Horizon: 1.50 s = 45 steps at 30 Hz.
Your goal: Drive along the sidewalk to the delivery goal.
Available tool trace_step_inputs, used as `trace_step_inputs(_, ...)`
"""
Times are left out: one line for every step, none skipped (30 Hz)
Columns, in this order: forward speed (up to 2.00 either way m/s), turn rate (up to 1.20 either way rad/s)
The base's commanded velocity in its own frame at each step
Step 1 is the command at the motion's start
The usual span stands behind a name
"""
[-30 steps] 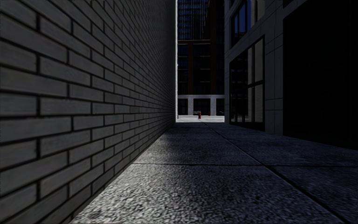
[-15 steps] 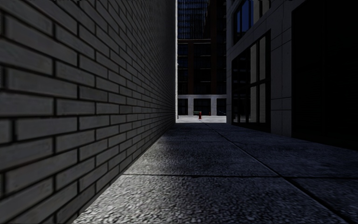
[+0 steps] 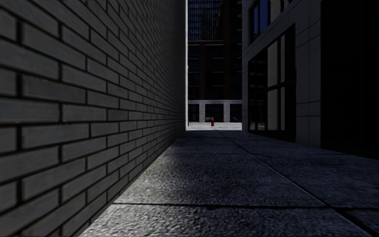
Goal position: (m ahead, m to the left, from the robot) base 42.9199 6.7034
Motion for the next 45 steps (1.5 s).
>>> trace_step_inputs(1.06, 0.00)
trace_step_inputs(1.07, 0.00)
trace_step_inputs(1.11, 0.00)
trace_step_inputs(1.14, 0.00)
trace_step_inputs(1.17, 0.00)
trace_step_inputs(1.21, 0.00)
trace_step_inputs(1.21, 0.00)
trace_step_inputs(1.26, 0.00)
trace_step_inputs(1.28, 0.00)
trace_step_inputs(1.28, 0.00)
trace_step_inputs(1.29, 0.00)
trace_step_inputs(1.29, 0.00)
trace_step_inputs(1.29, 0.00)
trace_step_inputs(1.29, 0.00)
trace_step_inputs(1.29, 0.00)
trace_step_inputs(1.29, 0.00)
trace_step_inputs(1.29, 0.00)
trace_step_inputs(1.29, 0.00)
trace_step_inputs(1.29, 0.00)
trace_step_inputs(1.29, 0.00)
trace_step_inputs(1.29, 0.00)
trace_step_inputs(1.29, 0.00)
trace_step_inputs(1.29, 0.00)
trace_step_inputs(1.29, 0.00)
trace_step_inputs(1.29, 0.00)
trace_step_inputs(1.29, -0.21)
trace_step_inputs(1.29, -1.02)
trace_step_inputs(1.29, -1.13)
trace_step_inputs(1.29, -1.18)
trace_step_inputs(1.29, -0.75)
trace_step_inputs(1.29, 0.00)
trace_step_inputs(1.29, 0.00)
trace_step_inputs(1.29, 0.00)
trace_step_inputs(1.29, 0.00)
trace_step_inputs(1.29, 0.00)
trace_step_inputs(1.29, 0.00)
trace_step_inputs(1.29, 0.00)
trace_step_inputs(1.29, 0.00)
trace_step_inputs(1.29, 0.00)
trace_step_inputs(1.29, 0.00)
trace_step_inputs(1.29, 0.00)
trace_step_inputs(1.29, 0.00)
trace_step_inputs(1.29, 0.00)
trace_step_inputs(1.29, 0.00)
trace_step_inputs(1.29, 0.00)
